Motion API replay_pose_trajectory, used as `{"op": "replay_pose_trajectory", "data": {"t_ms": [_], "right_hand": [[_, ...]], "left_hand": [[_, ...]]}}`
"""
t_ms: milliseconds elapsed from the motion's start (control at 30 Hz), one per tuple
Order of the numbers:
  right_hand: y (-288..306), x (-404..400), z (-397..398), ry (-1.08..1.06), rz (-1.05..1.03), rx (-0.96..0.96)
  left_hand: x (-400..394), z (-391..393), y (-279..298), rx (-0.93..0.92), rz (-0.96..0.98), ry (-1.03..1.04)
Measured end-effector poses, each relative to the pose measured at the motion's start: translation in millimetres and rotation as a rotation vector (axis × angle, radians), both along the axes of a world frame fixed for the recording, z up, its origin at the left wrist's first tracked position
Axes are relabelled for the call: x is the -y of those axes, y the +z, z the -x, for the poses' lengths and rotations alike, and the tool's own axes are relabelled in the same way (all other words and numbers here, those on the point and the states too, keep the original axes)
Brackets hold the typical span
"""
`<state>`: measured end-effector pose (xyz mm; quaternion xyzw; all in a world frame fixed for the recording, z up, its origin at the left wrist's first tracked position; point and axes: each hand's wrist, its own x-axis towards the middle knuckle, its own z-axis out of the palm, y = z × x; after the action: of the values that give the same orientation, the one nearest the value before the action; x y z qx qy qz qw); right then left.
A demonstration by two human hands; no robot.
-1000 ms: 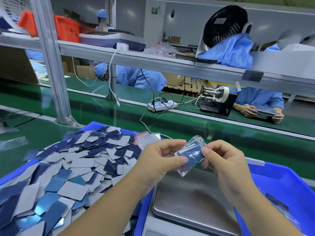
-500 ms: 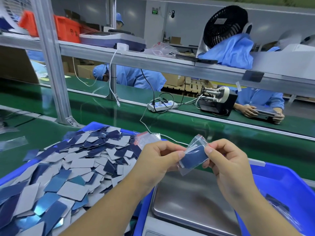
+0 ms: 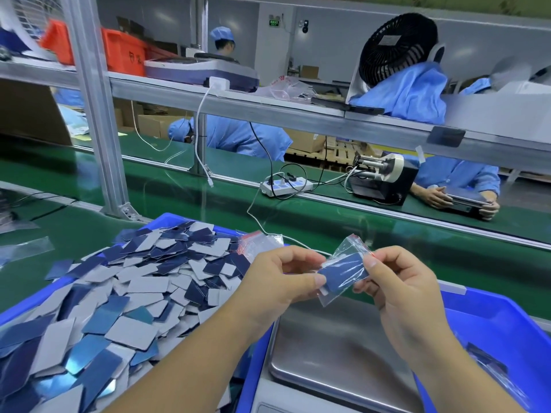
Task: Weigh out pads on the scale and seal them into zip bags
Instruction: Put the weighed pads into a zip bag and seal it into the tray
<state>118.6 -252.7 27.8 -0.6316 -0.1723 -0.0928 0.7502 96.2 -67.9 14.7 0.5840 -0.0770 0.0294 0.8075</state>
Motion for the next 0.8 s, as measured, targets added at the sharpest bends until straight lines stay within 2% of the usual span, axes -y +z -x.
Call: {"op": "replay_pose_trajectory", "data": {"t_ms": [200, 367, 700, 800], "right_hand": [[0.5, -0.3, 1.8, 0.028, 0.024, -0.007], [-1.7, 0.5, -0.2, -0.024, 0.121, 0.029], [-1.0, 1.8, -2.8, -0.126, 0.29, 0.123], [-1.9, 2.1, 0.2, -0.144, 0.437, 0.212]], "left_hand": [[-0.9, -1.9, -0.8, 0.033, -0.039, 0.035], [-0.1, -0.6, 0.2, 0.064, -0.111, 0.042], [1.9, 0.3, -8.2, 0.243, -0.495, 0.11], [3.2, 0.1, -12.1, 0.246, -0.517, 0.059]]}}
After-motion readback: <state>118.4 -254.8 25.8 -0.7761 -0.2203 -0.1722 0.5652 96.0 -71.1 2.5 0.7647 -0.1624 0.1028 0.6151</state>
